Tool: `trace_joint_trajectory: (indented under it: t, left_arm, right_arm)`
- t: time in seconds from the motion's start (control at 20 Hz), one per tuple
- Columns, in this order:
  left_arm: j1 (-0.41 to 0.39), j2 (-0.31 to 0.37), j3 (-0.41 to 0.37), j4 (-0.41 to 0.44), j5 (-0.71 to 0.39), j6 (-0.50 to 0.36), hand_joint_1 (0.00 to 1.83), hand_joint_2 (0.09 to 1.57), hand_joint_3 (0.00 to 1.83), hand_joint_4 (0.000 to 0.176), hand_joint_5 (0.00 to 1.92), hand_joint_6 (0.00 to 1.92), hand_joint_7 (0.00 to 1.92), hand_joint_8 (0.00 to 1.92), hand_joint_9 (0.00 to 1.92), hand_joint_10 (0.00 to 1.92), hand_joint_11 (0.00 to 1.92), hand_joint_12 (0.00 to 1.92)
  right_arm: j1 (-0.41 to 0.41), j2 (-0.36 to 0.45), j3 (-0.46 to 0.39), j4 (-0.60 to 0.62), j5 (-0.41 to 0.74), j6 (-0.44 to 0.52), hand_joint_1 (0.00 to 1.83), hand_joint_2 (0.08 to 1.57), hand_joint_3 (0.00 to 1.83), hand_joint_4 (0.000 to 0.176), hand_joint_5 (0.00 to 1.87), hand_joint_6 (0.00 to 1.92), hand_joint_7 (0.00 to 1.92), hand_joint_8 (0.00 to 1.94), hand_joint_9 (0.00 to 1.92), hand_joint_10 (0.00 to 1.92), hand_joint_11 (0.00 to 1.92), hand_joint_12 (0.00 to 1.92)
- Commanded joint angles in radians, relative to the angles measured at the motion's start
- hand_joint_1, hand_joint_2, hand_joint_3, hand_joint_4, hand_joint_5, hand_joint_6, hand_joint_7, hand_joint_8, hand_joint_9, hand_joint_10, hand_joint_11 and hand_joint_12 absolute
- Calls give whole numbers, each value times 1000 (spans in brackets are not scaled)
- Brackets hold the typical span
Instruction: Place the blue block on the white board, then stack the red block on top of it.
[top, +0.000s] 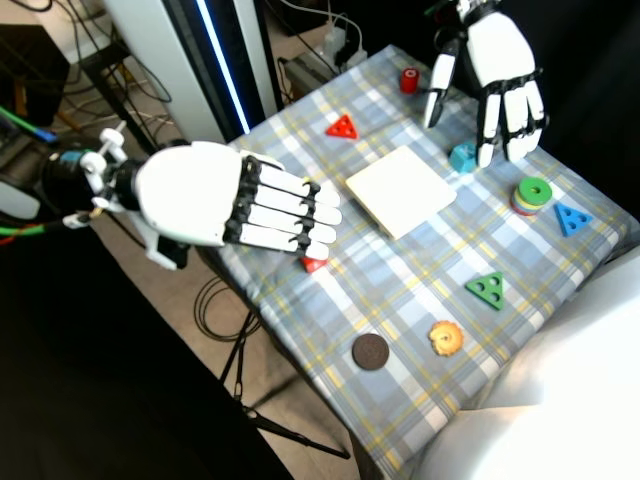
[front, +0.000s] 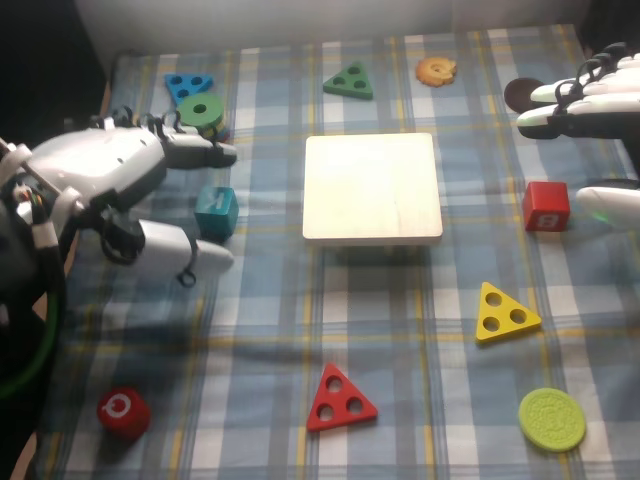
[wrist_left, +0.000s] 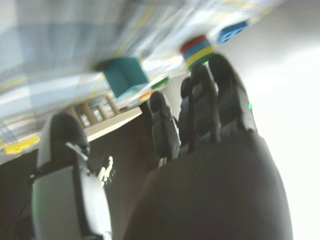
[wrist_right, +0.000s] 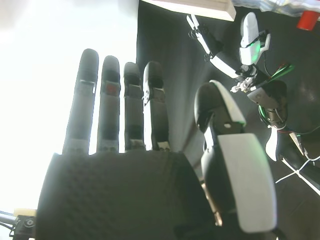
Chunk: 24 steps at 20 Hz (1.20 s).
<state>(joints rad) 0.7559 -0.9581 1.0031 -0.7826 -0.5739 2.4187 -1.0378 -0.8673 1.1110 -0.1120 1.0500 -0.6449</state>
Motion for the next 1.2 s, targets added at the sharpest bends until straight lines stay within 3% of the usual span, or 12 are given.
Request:
trace_joint_trajectory:
  t: [0.0, 0.1, 0.3, 0.45, 0.8, 0.9, 1.15]
  left_arm:
    - [-21, -9, 14, 13, -71, 28, 735, 920, 0, 176, 424, 14, 224, 7, 231, 6, 6, 539]
    - [-39, -27, 30, -12, -53, 91, 719, 897, 0, 176, 480, 12, 267, 6, 254, 5, 10, 548]
    - [-64, -64, 77, -44, -2, 117, 757, 890, 0, 176, 512, 16, 294, 12, 289, 15, 27, 553]
    - [-76, -93, 113, -104, 30, 192, 803, 894, 2, 176, 598, 7, 400, 10, 366, 8, 54, 555]
    - [-78, -105, 124, -111, 46, 192, 857, 935, 0, 176, 669, 4, 483, 12, 442, 15, 81, 533]
    - [-78, -108, 124, -107, 46, 192, 883, 940, 1, 158, 716, 7, 544, 9, 510, 16, 127, 537]
    - [-82, -110, 123, -104, 47, 192, 895, 980, 0, 154, 721, 3, 574, 4, 521, 6, 115, 480]
  right_arm:
    - [11, -8, -1, 20, 120, 9, 401, 1329, 0, 0, 511, 1, 458, 1, 476, 1, 285, 571]
    - [11, -11, 0, 19, 119, 9, 392, 1337, 3, 0, 520, 3, 460, 1, 484, 3, 291, 592]
    - [11, -14, 3, 12, 118, 17, 392, 1348, 3, 0, 529, 3, 467, 2, 496, 4, 295, 613]
    - [11, -15, 5, 8, 116, 20, 385, 1356, 4, 0, 528, 1, 474, 3, 490, 0, 281, 613]
    - [11, -18, 7, 6, 116, 22, 368, 1378, 7, 0, 523, 0, 507, 9, 508, 5, 285, 614]
    - [11, -18, 7, 6, 116, 23, 318, 1378, 0, 0, 502, 0, 531, 1, 522, 2, 313, 565]
    - [11, -18, 7, 6, 115, 24, 320, 1389, 0, 0, 424, 0, 534, 2, 512, 1, 264, 551]
